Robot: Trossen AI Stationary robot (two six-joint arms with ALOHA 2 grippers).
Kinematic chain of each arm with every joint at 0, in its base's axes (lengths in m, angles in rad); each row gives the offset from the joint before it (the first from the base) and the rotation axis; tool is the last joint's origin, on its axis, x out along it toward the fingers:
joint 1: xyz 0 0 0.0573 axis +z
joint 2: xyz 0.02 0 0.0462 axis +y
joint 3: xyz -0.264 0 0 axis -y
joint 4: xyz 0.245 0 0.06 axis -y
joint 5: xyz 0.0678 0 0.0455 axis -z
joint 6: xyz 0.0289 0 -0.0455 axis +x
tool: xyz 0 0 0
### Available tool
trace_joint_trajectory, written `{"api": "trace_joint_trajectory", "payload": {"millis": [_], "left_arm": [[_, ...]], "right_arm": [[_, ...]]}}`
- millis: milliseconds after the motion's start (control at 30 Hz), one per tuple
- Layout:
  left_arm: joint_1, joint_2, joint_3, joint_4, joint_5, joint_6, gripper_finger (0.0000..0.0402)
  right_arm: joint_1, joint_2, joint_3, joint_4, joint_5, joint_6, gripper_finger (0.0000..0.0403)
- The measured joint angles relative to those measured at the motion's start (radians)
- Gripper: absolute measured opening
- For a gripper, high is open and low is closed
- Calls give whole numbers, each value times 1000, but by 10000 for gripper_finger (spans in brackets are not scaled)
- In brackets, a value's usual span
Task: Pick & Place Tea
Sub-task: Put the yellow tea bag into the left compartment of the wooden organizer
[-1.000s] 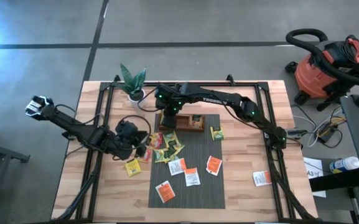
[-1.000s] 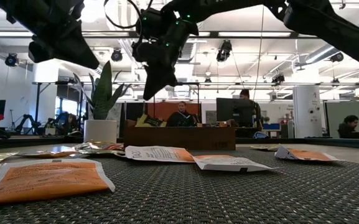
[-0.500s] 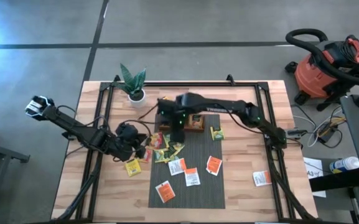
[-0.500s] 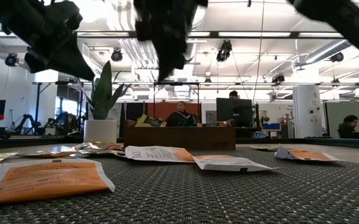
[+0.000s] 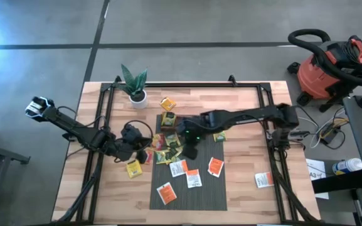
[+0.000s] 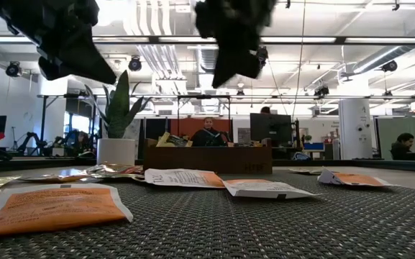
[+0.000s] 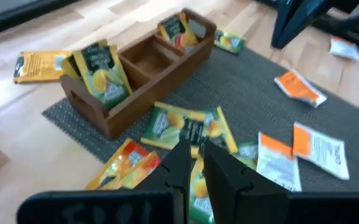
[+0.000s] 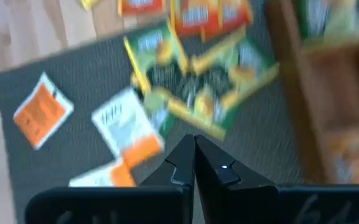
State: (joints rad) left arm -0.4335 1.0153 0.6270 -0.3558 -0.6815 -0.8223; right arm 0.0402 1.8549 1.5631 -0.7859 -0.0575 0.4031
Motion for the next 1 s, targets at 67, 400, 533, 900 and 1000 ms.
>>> {"api": "trace_joint_trajectory", "payload": {"millis": [67,400,533,900,1000], "left_arm": [[1,0,0,-20,3,-1,39],[29,2,-24,-110,154,-39,39],[28,2,-56,-109,234,-75,39],[35,30,-130,232,280,73,39],[51,64,-130,275,279,115,39]], "right_arm": [[2,-43,-65,20,0,50,9],[3,-100,-176,71,-28,171,9],[3,-100,-278,109,-42,246,14],[1,-96,-595,796,-42,727,118],[1,-88,-625,836,13,793,148]]}}
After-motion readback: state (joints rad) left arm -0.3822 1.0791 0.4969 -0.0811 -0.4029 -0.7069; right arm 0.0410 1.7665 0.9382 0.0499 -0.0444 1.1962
